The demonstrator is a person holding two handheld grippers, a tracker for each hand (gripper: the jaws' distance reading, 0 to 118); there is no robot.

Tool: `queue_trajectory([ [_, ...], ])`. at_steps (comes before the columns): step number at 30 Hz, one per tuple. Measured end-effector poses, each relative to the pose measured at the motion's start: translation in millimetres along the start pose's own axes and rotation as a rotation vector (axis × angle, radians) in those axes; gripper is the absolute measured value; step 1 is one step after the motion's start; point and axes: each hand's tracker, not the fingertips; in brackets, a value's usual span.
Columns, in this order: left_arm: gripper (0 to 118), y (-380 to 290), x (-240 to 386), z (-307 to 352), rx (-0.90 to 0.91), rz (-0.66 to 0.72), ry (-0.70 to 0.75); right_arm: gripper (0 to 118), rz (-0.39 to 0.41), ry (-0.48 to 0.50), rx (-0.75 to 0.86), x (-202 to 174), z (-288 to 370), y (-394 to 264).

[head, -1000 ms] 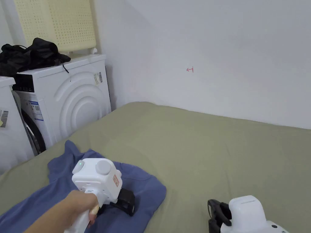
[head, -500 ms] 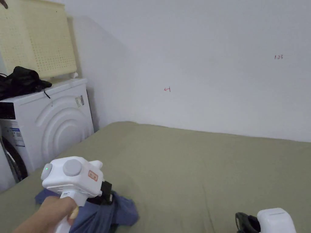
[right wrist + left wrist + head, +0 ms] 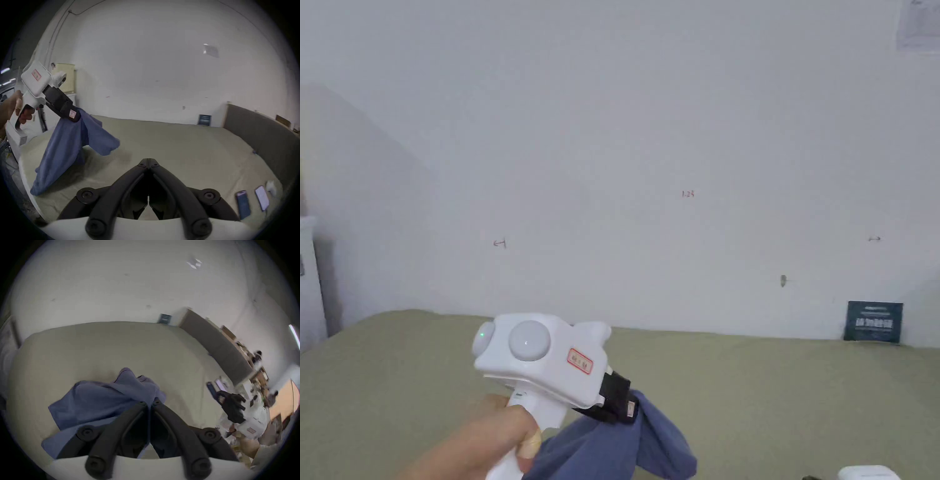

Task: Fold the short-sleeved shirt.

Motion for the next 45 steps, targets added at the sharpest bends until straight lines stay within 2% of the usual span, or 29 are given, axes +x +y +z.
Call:
queue_trajectory([
  [5, 0, 1, 99, -77, -0.066, -0.095, -0.225, 0, -0.017, -0.15, -0.009, 71, 41, -7],
  [8, 0, -21, 139, -128, -0.149, -0.107, -0.255, 0, -0.02, -0.219, -0.021, 101, 60, -14],
  [12, 0, -72, 165, -185, -0.283, -0.101, -0.282, 0, -0.05, -0.26, -0.032, 125, 74, -23],
  [16, 3, -110, 166, -215, -0.347, -0.061, -0.286, 0, -0.061, -0.274, -0.04, 130, 77, -27],
  [17, 12, -112, 163, -218, -0.342, -0.054, -0.281, 0, -0.066, -0.268, -0.038, 128, 77, -27],
  [18, 38, -113, 158, -217, -0.324, -0.022, -0.277, 0, -0.072, -0.26, -0.036, 127, 76, -27],
  [19, 97, -111, 152, -215, -0.307, 0.015, -0.266, 0, -0.077, -0.254, -0.033, 126, 76, -27],
  [20, 118, -109, 146, -212, -0.297, 0.056, -0.272, 0, -0.08, -0.245, -0.029, 123, 75, -26],
  [23, 118, -99, 123, -186, -0.263, 0.171, -0.354, 0, -0.092, -0.222, -0.028, 117, 72, -22],
  [24, 118, -95, 117, -173, -0.256, 0.184, -0.335, 0, -0.092, -0.22, -0.025, 115, 71, -22],
  [26, 106, -87, 109, -135, -0.189, 0.145, -0.238, 0, -0.086, -0.209, -0.023, 109, 69, -20],
  [27, 92, -85, 102, -114, -0.119, 0.106, -0.189, 0, -0.085, -0.205, -0.025, 106, 68, -18],
  [30, 7, -88, 84, -45, 0.088, 0.057, -0.022, 0, -0.097, -0.182, -0.025, 98, 66, -16],
  [31, 2, -94, 79, -28, 0.151, 0.042, 0.038, 0, -0.097, -0.179, -0.024, 96, 65, -15],
  [34, 1, -124, 59, 24, 0.352, -0.007, 0.328, 0, -0.087, -0.164, -0.021, 88, 63, -14],
  [35, 0, -136, 51, 38, 0.387, 0.01, 0.364, 0, -0.083, -0.16, -0.019, 85, 62, -14],
  [39, 0, -183, 15, 74, 0.423, 0.163, 0.428, 0, -0.076, -0.15, -0.012, 78, 57, -17],
  [45, 0, -209, -34, 79, 0.324, 0.26, 0.476, 0, -0.079, -0.138, -0.041, 74, 42, -24],
])
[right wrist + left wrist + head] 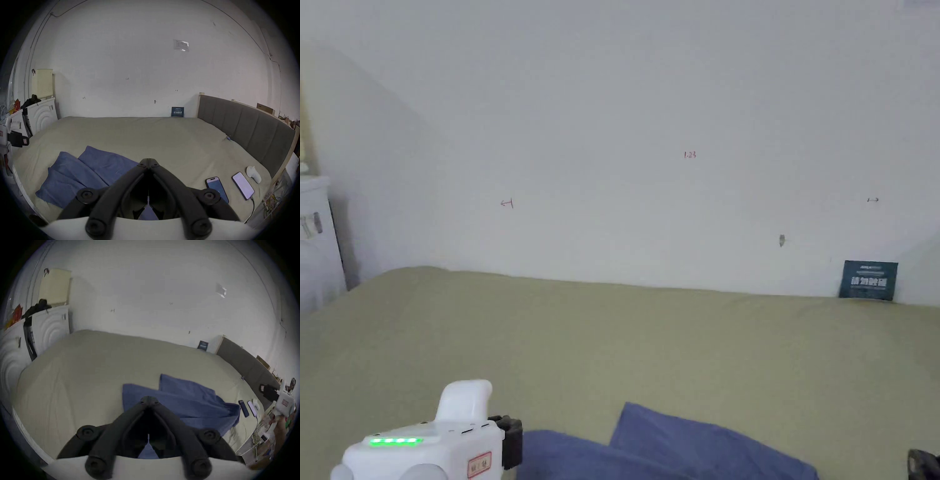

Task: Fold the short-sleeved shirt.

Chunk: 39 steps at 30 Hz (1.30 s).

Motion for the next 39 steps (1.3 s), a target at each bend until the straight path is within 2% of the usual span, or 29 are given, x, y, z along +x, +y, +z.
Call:
queue_trajectory([
  [4, 0, 26, -12, -40, -0.125, 0.01, -0.023, 0, 0.013, 0.008, -0.022, -5, -12, -5],
  [6, 0, 50, -17, -79, -0.277, 0.016, -0.082, 0, 0.014, 0.012, -0.038, -7, -20, -8],
  [8, 0, 67, -19, -117, -0.337, 0.034, -0.046, 0, 0.009, 0.021, -0.067, -7, -28, -11],
  [9, 6, 71, -21, -135, -0.402, 0.042, -0.05, 0, 0.008, 0.02, -0.077, -7, -31, -13],
  [10, 44, 77, -25, -154, -0.414, 0.072, -0.038, 0, 0.009, 0.023, -0.082, -6, -32, -16],
  [11, 90, 80, -27, -175, -0.445, 0.079, -0.016, 0, 0.012, 0.023, -0.085, -4, -35, -19],
  [12, 118, 84, -25, -197, -0.478, 0.066, -0.012, 0, 0.017, 0.02, -0.089, -3, -36, -22],
  [13, 118, 81, -25, -217, -0.504, 0.064, 0.022, 0, 0.017, 0.018, -0.093, -1, -38, -24],
  [19, 109, 54, -29, -281, -0.65, 0.118, 0.014, 1, 0.007, -0.004, -0.138, 18, -47, -32],
  [22, 97, 39, -27, -289, -0.658, 0.07, 0.033, 1, 0.007, -0.013, -0.142, 26, -48, -33],
  [24, 92, 37, -24, -280, -0.627, 0.035, 0.049, 7, -0.003, 0.002, -0.143, 30, -47, -34],
  [25, 73, 38, -22, -274, -0.606, 0.037, 0.081, 16, -0.011, 0.026, -0.152, 32, -47, -35],
  [26, 37, 39, -20, -268, -0.585, 0.031, 0.13, 31, -0.028, 0.072, -0.181, 34, -48, -36],
  [27, 0, 39, -20, -265, -0.551, -0.013, 0.167, 53, -0.036, 0.098, -0.201, 35, -49, -38],
  [28, 0, 36, -14, -250, -0.55, -0.002, 0.109, 81, -0.037, 0.103, -0.204, 34, -49, -40],
  [29, 0, 26, -16, -245, -0.546, 0.074, 0.035, 91, -0.045, 0.127, -0.221, 33, -50, -44],
  [31, 0, 13, -15, -240, -0.573, 0.103, -0.003, 93, -0.061, 0.194, -0.247, 29, -52, -49],
  [33, 0, 21, -15, -244, -0.543, 0.066, 0.026, 95, -0.086, 0.242, -0.319, 24, -62, -55],
  [34, 0, 17, -14, -242, -0.535, 0.06, 0.024, 94, -0.084, 0.25, -0.364, 20, -71, -60],
  [35, 0, 14, -13, -240, -0.532, 0.061, 0.018, 88, -0.082, 0.255, -0.395, 17, -78, -66],
  [36, 0, 26, -16, -246, -0.524, 0.068, 0.009, 65, -0.065, 0.237, -0.424, 13, -84, -70],
  [37, 0, 25, -15, -244, -0.513, 0.075, -0.007, 4, -0.032, 0.23, -0.477, 10, -88, -72],
  [39, 0, 25, -13, -237, -0.491, 0.081, -0.025, 6, 0.015, 0.235, -0.517, 7, -88, -74],
])
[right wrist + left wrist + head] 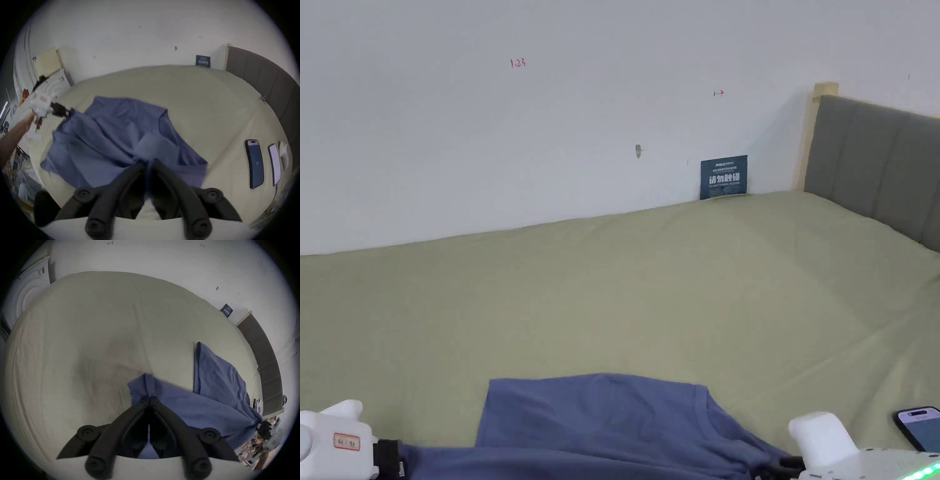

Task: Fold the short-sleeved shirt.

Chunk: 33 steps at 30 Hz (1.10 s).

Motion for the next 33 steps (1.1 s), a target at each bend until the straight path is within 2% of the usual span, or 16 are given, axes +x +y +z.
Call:
queue_trajectory([
  [1, 0, 4, 0, 6, 0.019, -0.009, -0.007, 6, -0.005, -0.023, 0.022, -4, 4, 0],
  [4, 0, 5, 4, 27, 0.105, -0.037, -0.037, 6, -0.018, -0.001, 0.109, -7, 21, 5],
  [8, 0, 14, 2, 64, 0.213, 0.0, -0.114, 6, -0.107, 0.049, 0.196, -5, 40, 28],
  [13, 0, 27, 3, 124, 0.384, -0.026, -0.158, 6, -0.076, 0.054, 0.32, -11, 64, 64],
  [16, 0, 31, 5, 165, 0.528, -0.048, -0.089, 6, -0.089, 0.063, 0.376, -9, 75, 91],
  [20, 0, 40, -7, 210, 0.638, 0.003, -0.165, 6, -0.088, 0.059, 0.477, -4, 88, 132],
  [25, 0, 54, -8, 251, 0.711, -0.02, -0.161, 6, -0.014, 0.054, 0.573, -11, 105, 183],
  [29, 0, 76, -5, 270, 0.738, -0.023, -0.148, 6, -0.02, 0.053, 0.632, -13, 111, 228],
  [30, 0, 81, -3, 274, 0.76, -0.055, -0.094, 6, -0.018, 0.047, 0.644, -13, 111, 238],
  [33, 0, 95, 6, 282, 0.769, -0.096, -0.092, 6, -0.032, 0.027, 0.672, -17, 110, 273],
])
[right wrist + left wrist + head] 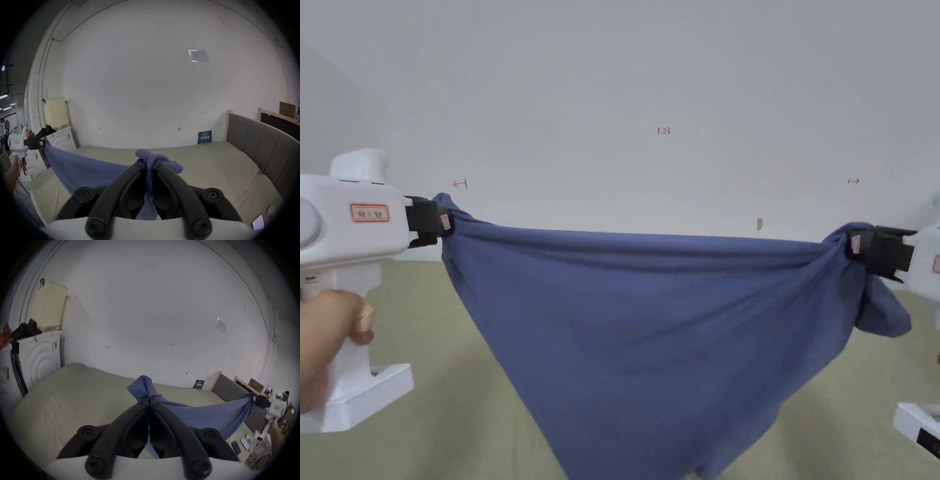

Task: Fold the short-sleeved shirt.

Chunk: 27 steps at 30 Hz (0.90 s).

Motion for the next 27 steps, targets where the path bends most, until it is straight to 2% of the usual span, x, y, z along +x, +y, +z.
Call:
queue_trajectory([
  [3, 0, 12, 2, -6, 0.012, 0.01, -0.002, 6, 0.001, -0.028, 0.034, -4, -15, 18],
  [7, 0, 19, 4, -12, 0.01, 0.006, 0.004, 6, 0.062, -0.07, 0.085, -15, -24, 25],
  [12, 0, 1, 0, -19, -0.003, 0.03, 0.01, 6, 0.058, -0.075, 0.053, -16, -36, 10],
  [15, 0, -20, -8, -22, -0.048, 0.058, 0.008, 6, 0.029, -0.075, 0.003, -8, -41, -11],
  [20, 0, -79, -21, -17, -0.128, 0.095, 0.0, 6, 0.06, -0.072, -0.108, 6, -35, -66],
  [27, 0, -174, -35, -1, -0.288, 0.159, 0.001, 6, 0.051, -0.071, -0.244, 34, -2, -151],
])
